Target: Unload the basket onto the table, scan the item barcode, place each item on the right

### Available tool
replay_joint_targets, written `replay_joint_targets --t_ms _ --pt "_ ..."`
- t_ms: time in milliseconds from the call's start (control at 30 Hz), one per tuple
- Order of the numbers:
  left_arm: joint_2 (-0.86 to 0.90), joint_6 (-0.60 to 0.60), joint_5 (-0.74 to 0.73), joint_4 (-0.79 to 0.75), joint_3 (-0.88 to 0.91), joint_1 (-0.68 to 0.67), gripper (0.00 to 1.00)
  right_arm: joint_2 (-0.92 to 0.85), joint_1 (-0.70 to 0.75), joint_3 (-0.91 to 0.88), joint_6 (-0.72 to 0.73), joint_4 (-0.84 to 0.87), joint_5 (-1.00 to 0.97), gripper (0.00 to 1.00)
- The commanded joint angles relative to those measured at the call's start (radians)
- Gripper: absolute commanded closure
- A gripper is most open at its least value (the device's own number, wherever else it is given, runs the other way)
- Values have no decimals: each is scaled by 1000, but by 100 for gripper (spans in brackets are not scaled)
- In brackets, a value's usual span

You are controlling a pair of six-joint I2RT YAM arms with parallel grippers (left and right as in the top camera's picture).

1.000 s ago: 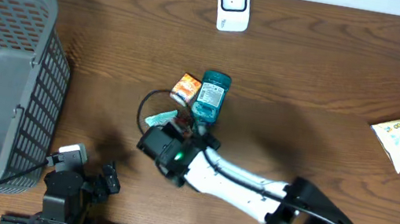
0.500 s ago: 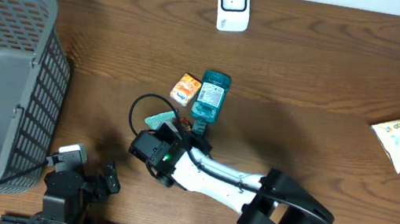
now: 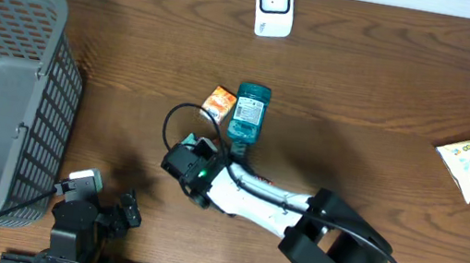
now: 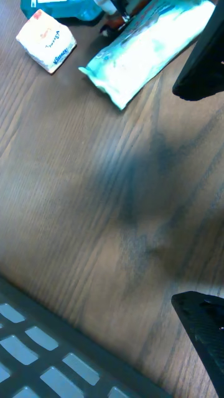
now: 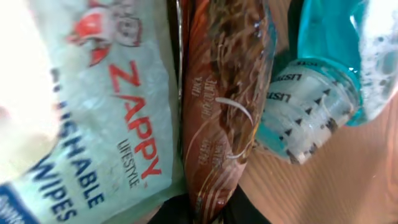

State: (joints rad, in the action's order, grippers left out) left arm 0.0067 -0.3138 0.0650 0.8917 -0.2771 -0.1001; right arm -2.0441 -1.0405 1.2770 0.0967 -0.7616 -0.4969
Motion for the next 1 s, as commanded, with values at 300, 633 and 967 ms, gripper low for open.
replay_joint_targets --t_ms 300,633,967 --pt "0 13 -5 35 1 -2 2 -7 223 251 -201 -351 855 99" --pt "0 13 -5 35 1 -2 2 -3 468 242 -509 -464 1501 99" --pt "0 13 -5 35 1 -2 2 -3 557 218 -644 -466 1980 99"
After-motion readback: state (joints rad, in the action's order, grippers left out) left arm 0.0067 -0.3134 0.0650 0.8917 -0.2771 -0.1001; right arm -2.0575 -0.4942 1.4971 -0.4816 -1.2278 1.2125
